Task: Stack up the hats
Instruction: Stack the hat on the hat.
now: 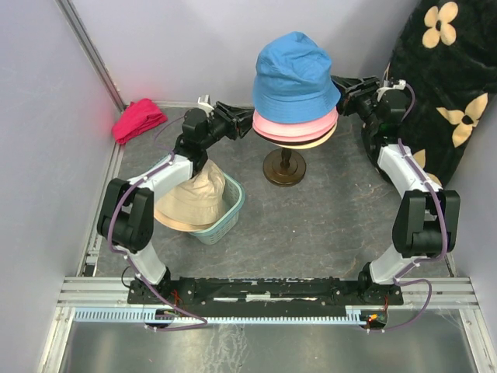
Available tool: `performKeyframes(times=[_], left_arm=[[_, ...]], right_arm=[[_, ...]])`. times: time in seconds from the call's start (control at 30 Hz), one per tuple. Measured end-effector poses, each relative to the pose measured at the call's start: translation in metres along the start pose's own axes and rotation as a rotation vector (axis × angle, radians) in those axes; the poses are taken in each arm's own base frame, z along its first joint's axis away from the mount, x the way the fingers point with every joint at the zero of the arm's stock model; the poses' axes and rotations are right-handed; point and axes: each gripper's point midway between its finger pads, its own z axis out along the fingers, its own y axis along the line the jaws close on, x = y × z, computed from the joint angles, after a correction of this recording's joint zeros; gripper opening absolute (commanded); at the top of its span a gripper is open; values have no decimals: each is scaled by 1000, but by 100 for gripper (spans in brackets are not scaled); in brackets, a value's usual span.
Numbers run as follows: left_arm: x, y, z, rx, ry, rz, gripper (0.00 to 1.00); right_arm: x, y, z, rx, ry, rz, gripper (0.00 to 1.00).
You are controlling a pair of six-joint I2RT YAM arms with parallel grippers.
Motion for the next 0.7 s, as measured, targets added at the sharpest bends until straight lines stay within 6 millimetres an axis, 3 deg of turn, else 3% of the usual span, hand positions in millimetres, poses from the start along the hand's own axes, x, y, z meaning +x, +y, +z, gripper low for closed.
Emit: performKeyframes(times=[0.2, 0.4, 0.7], left_arm=[[-14, 6, -8, -16, -60, -7, 44], [-33, -6, -19, -6, -139, 0, 46], [-45, -36, -35, 28, -230, 15, 49]], right_arm=[[-18, 3, -15, 3, -49, -1, 58], [-30, 25, -31, -26, -86, -24, 61], [-18, 63, -67, -85, -96, -79, 63]])
